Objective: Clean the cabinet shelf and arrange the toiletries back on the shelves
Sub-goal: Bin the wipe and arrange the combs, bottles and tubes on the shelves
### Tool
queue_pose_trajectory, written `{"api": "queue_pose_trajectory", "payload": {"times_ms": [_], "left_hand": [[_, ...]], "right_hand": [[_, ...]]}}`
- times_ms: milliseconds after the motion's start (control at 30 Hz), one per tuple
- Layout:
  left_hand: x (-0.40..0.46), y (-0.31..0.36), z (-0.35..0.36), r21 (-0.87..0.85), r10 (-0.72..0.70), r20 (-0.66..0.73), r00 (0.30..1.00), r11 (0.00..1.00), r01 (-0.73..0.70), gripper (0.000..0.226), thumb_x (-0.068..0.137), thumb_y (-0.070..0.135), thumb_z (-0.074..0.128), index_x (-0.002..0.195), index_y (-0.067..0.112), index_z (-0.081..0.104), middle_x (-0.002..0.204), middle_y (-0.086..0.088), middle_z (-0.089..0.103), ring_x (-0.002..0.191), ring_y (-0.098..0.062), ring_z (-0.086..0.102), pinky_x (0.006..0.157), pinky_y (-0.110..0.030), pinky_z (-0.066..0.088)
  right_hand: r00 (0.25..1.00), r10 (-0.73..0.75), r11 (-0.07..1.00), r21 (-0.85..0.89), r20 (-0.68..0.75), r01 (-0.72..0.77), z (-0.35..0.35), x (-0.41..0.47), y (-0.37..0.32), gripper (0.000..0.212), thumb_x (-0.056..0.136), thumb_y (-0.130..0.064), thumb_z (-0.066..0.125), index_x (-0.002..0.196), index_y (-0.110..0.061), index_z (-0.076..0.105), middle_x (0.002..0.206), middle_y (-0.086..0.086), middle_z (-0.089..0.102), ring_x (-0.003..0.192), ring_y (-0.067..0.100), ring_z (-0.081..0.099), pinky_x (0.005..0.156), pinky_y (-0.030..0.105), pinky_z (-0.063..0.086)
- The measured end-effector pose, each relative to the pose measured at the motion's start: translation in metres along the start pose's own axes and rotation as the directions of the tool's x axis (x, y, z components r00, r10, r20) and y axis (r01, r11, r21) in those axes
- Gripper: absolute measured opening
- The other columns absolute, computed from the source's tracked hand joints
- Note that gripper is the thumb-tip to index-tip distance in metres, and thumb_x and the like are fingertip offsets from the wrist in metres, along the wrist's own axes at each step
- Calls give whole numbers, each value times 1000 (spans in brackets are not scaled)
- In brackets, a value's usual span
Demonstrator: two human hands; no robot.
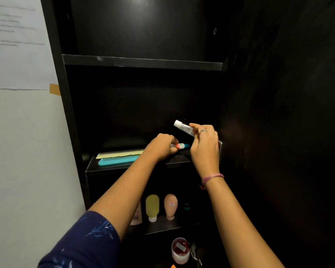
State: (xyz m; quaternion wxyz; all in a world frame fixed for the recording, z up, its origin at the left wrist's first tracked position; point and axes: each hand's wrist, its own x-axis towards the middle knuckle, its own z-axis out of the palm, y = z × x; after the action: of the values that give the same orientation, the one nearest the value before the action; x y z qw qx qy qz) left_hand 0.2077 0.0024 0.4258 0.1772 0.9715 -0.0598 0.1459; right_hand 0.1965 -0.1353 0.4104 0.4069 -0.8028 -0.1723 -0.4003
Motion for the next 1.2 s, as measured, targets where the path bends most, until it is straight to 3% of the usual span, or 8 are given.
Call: {"api": "queue_pose_trajectory", "payload": {"times_ms": [333, 500, 633, 700, 867, 1033, 1200], "left_hand": [[-6, -15, 2, -137, 8, -15, 1000, 991, -10, 55, 81, 35, 68, 129, 11, 54, 131, -6, 58, 121, -19, 53, 103, -34, 44], [-45, -31, -11, -144, 18, -193, 981, 988, -46, 41, 84, 32, 64, 123, 18, 59, 122, 1, 61, 115, -13, 53, 96, -23, 40], [-79, -44, -12, -137, -9, -244, 970, 990, -25, 34, 87, 32, 60, 120, 23, 60, 117, 5, 58, 112, -12, 50, 90, -18, 33], [-90, -51, -11, -149, -30, -250, 968, 989, -8, 33, 87, 31, 60, 119, 21, 60, 117, 4, 58, 112, -12, 49, 91, -18, 34], [-108, -60, -11, -145, -40, -288, 957, 989, -2, 31, 89, 28, 58, 119, 20, 61, 116, 4, 56, 111, -11, 47, 90, -18, 34], [-120, -59, -8, -120, 18, -324, 946, 991, -60, 28, 90, 26, 57, 117, 20, 61, 109, 8, 53, 111, -9, 46, 90, -15, 32], [-132, -55, 2, -129, 62, -339, 939, 985, -112, 26, 90, 25, 56, 114, 20, 62, 106, 6, 55, 108, -8, 45, 88, -16, 34]], "right_hand": [[1000, 6, 1000, -31, 31, -5, 11, -2, 9, 35, 91, 0, 44, 117, -16, 61, 107, 3, 57, 106, 17, 45, 86, 21, 39], [999, 27, 1000, -9, 25, -27, 10, -7, 4, 31, 93, -3, 45, 114, -16, 64, 105, 2, 58, 104, 14, 43, 86, 16, 32], [999, 31, 999, -38, -7, -31, 13, -19, -1, 30, 91, -6, 49, 107, -23, 66, 102, -6, 61, 101, 4, 39, 97, 29, 32], [999, 35, 997, -65, 10, -34, 17, -25, 0, 28, 90, -7, 51, 104, -25, 67, 102, -7, 62, 103, 7, 46, 102, 36, 30], [992, 80, 995, -69, 101, -73, 28, -39, 5, 31, 89, 1, 49, 107, -17, 67, 110, 2, 63, 115, 19, 51, 106, 39, 39], [967, 199, 978, -97, 161, -185, 30, -45, 9, 36, 91, -3, 42, 119, -11, 62, 129, 7, 59, 132, 18, 42, 119, 35, 15], [963, 143, 990, -34, 228, -139, 21, -48, 14, 44, 88, 3, 39, 126, -11, 58, 136, 5, 54, 138, 18, 34, 119, 36, 17]]}}
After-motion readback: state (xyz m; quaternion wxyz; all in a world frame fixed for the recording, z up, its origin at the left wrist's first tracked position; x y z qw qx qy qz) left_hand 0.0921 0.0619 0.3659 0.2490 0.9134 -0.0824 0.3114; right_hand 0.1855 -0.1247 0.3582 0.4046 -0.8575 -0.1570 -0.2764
